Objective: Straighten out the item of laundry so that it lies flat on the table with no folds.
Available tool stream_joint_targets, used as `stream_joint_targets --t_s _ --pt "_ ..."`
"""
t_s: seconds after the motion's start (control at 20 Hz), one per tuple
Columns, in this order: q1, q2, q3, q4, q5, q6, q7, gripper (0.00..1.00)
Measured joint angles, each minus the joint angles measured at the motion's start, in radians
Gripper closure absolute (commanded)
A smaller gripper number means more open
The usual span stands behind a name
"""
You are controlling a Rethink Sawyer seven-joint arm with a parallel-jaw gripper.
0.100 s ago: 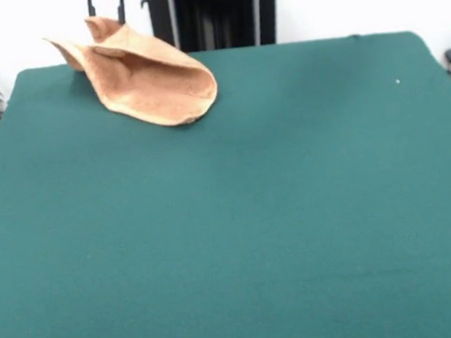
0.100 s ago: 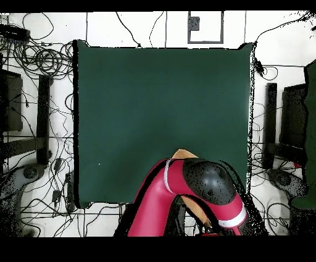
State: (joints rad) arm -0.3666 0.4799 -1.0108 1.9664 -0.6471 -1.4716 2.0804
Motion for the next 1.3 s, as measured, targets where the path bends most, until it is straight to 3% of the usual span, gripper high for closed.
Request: stream_joint_targets --t_s 0.3,1.3 --pt "0.027 -0.020 0.000 0.010 -0.006 0.037 0.000 0.00" --pt "0.098 -0.258 0.033 0.084 -0.237 0.311 0.000 0.00"
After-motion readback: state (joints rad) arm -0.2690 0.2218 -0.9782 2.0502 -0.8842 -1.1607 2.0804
